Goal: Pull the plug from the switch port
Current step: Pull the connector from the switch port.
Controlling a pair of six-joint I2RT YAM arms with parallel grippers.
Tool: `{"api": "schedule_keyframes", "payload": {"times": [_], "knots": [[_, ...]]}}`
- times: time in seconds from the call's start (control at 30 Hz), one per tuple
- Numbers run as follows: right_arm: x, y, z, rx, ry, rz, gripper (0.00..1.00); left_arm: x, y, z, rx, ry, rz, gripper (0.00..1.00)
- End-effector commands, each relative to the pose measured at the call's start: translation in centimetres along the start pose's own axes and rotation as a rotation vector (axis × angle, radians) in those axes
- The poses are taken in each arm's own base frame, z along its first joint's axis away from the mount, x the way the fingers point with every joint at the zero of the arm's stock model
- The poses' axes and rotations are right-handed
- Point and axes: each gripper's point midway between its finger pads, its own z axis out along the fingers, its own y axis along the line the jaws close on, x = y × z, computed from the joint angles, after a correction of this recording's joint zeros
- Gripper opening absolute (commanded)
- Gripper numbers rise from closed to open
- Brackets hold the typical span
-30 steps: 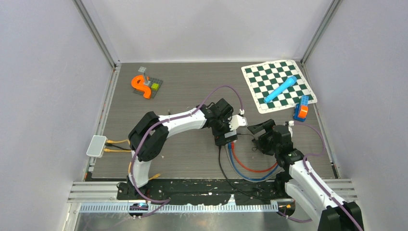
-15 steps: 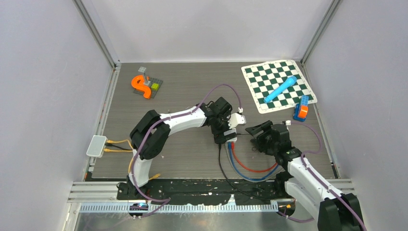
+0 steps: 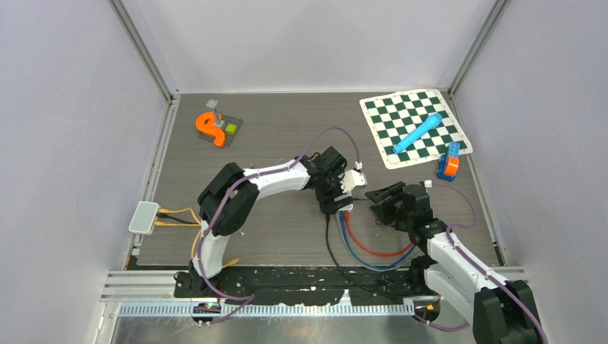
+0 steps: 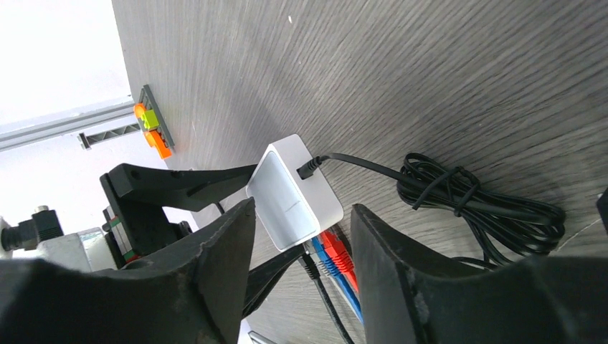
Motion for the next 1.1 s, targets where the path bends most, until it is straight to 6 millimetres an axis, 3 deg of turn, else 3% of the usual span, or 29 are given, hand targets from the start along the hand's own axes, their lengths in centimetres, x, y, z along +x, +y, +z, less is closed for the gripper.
{"api": "schedule_keyframes", "payload": {"times": [0.0, 0.17, 0.47, 0.67, 1.07], "knots": [[0.1, 0.3, 0.5, -0.019, -0.004, 0.061, 0.56, -1.2, 0.4, -0.6, -0.02, -0.053, -0.006, 0.71], [0.8, 0.3, 1.4, -0.005, 0.005, 0.103, 0.5, -1.2, 0.1, -0.7, -0.009, -0.062, -0.025, 0.66], [1.1, 0.8, 3.2, 0.05, -0.074, 0.233, 0.37, -1.5, 0.0, -0.9, -0.007, -0.072, -0.039, 0.65], [0.8, 0.6, 4.6, 0.09, -0.124, 0.312, 0.38, -1.4, 0.0, -1.0, -0.007, -0.068, -0.042, 0.65], [2.1, -0.4, 6.4, 0.147, -0.106, 0.341, 0.38, -2.0, 0.2, -1.2, -0.01, -0.076, -0.043, 0.66]]}}
